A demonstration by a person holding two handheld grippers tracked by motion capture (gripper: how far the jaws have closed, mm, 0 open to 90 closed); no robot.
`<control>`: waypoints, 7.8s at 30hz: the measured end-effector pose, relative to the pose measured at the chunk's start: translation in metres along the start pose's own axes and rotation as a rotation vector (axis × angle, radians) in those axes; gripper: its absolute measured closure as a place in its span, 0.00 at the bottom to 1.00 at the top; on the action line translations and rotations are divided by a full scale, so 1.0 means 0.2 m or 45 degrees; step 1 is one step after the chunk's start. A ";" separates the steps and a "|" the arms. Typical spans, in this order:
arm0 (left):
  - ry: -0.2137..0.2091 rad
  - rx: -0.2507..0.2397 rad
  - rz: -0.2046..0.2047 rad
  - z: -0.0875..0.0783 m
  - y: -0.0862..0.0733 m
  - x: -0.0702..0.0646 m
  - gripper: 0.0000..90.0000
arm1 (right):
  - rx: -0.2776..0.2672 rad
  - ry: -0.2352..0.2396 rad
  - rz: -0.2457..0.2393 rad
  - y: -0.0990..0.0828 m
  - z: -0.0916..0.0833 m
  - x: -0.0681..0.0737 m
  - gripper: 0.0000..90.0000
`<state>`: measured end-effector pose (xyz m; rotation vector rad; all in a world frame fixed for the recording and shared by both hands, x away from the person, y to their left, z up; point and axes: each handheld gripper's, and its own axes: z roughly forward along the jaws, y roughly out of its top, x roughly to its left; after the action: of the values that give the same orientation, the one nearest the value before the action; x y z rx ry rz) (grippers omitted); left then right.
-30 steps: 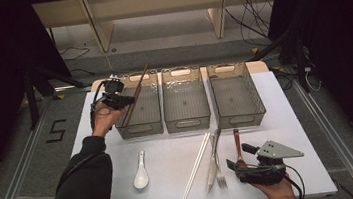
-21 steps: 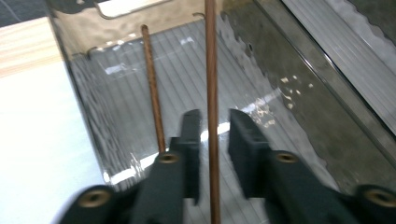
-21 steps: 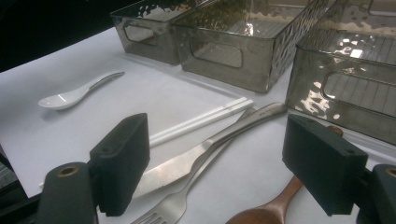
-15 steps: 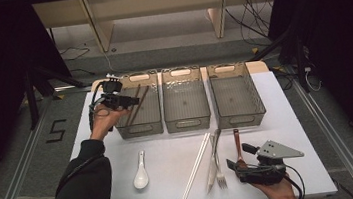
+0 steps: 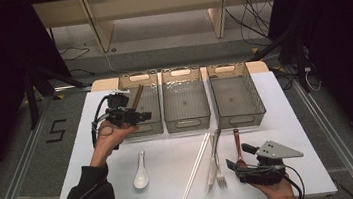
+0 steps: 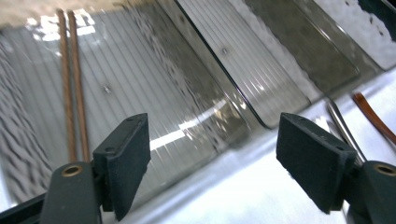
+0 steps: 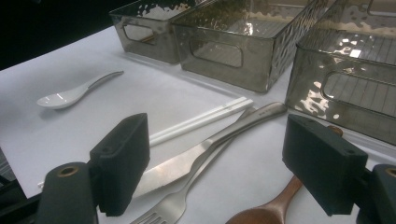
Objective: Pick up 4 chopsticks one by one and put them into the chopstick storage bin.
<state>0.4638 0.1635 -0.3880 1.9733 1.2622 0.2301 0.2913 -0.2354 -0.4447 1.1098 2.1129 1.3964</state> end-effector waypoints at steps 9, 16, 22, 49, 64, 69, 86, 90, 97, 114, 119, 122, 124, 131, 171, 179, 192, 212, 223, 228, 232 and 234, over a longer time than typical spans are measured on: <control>0.017 0.050 0.060 0.03 -0.12 -0.15 0.24 | -0.002 0.003 -0.007 0.00 0.00 0.01 0.26; -0.015 0.124 0.104 0.08 -0.20 -0.27 0.21 | -0.004 0.002 -0.007 0.00 0.00 0.01 0.26; -0.032 0.163 0.122 0.12 -0.24 -0.33 0.19 | -0.005 -0.001 -0.007 0.00 -0.01 0.01 0.26; -0.103 0.333 0.200 0.29 -0.39 -0.57 0.18 | -0.004 0.004 -0.013 0.00 0.00 0.01 0.26; -0.073 0.383 0.242 0.37 -0.45 -0.65 0.18 | -0.003 0.004 -0.018 0.00 0.00 0.01 0.26; -0.059 0.399 0.261 0.39 -0.46 -0.66 0.19 | -0.003 0.004 -0.018 0.00 0.00 0.01 0.26; 0.000 0.394 0.303 0.40 -0.47 -0.68 0.22 | -0.003 0.004 -0.018 0.00 0.00 0.01 0.26; 0.025 0.392 0.330 0.40 -0.48 -0.69 0.24 | -0.003 0.003 -0.016 0.00 0.00 0.01 0.27; 0.054 0.392 0.378 0.40 -0.48 -0.70 0.30 | -0.003 0.002 -0.018 0.00 0.00 0.01 0.27; 0.010 0.393 0.424 0.38 -0.46 -0.67 0.75 | -0.002 0.000 -0.017 0.00 0.00 0.01 0.27; -0.007 0.417 0.440 0.38 -0.45 -0.67 0.88 | -0.001 -0.001 -0.017 0.00 0.00 0.01 0.27; -0.021 0.433 0.424 0.38 -0.44 -0.66 0.89 | -0.002 -0.001 -0.016 0.00 0.00 0.01 0.27; -0.034 0.441 0.414 0.38 -0.43 -0.66 0.90 | -0.001 -0.002 -0.014 0.00 0.00 0.01 0.27; -0.053 0.464 0.376 0.39 -0.41 -0.64 0.90 | -0.003 -0.003 -0.015 0.00 -0.01 0.01 0.27; -0.016 0.587 0.463 0.43 -0.35 -0.66 0.92 | 0.000 -0.004 -0.013 0.00 -0.01 0.01 0.27; -0.014 0.608 0.476 0.44 -0.34 -0.66 0.93 | 0.000 -0.003 -0.012 0.00 0.00 0.01 0.27; -0.047 0.553 0.464 0.38 -0.31 -0.62 0.94 | -0.003 -0.006 -0.010 0.00 -0.01 0.01 0.27; -0.052 0.578 0.484 0.39 -0.31 -0.61 0.94 | -0.005 -0.006 -0.005 0.00 -0.01 0.01 0.27; -0.030 0.641 0.498 0.42 -0.33 -0.62 0.93 | -0.005 -0.005 -0.004 0.00 -0.01 0.00 0.27; -0.019 0.673 0.491 0.43 -0.32 -0.63 0.93 | -0.004 -0.004 -0.004 0.00 -0.01 0.01 0.27; -0.001 0.690 0.504 0.44 -0.31 -0.64 0.92 | -0.004 -0.005 -0.006 0.00 -0.01 0.01 0.27; 0.006 0.693 0.508 0.44 -0.31 -0.65 0.92 | -0.003 -0.006 -0.007 0.00 -0.01 0.01 0.27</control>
<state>0.4024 0.0240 -0.4601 2.6913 0.9862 0.0859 0.2896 -0.2355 -0.4432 1.1048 2.1090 1.3926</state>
